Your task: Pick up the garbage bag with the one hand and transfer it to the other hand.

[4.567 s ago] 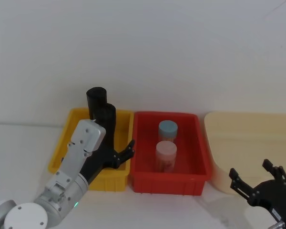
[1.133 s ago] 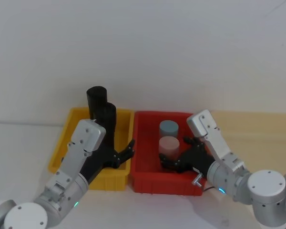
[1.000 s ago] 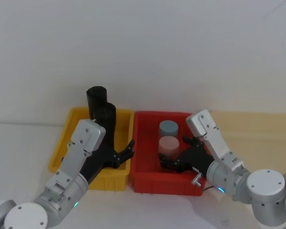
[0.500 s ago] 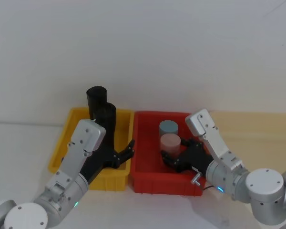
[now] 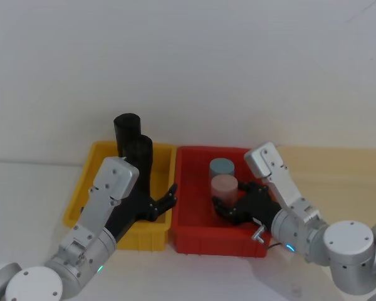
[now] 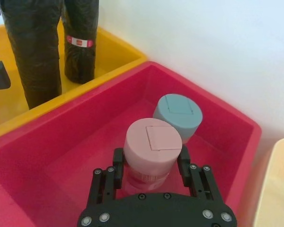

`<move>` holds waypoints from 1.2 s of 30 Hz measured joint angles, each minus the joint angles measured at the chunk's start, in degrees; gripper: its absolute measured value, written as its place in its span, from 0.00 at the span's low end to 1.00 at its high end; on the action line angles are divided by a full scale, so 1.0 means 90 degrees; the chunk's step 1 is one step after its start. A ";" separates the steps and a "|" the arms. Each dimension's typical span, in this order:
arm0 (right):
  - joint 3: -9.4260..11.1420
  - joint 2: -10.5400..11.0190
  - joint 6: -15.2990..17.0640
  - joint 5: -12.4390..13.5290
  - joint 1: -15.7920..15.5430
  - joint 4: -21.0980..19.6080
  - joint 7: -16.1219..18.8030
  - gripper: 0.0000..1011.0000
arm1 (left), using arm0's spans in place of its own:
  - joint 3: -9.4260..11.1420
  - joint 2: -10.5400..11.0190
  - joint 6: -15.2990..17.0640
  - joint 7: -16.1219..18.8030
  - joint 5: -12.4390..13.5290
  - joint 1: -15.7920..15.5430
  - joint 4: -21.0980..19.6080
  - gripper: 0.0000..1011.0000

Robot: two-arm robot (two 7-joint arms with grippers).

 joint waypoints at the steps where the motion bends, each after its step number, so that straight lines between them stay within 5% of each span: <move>1: 0.0021 0.0000 -0.0004 0.0003 -0.0006 -0.0021 0.0000 0.67 | 0.0000 0.0000 0.0000 0.0000 0.0000 0.0000 0.0000 0.99; 12: 0.0361 0.0042 -0.0029 0.0147 -0.0080 -0.0506 -0.0087 0.67 | 0.0000 0.0000 0.0000 0.0000 0.0000 0.0000 0.0000 0.99; 36: 0.1672 0.0605 0.0562 0.0451 -0.0606 -0.1998 -0.0705 0.67 | 0.0000 0.0000 0.0000 0.0000 0.0000 0.0000 0.0000 0.99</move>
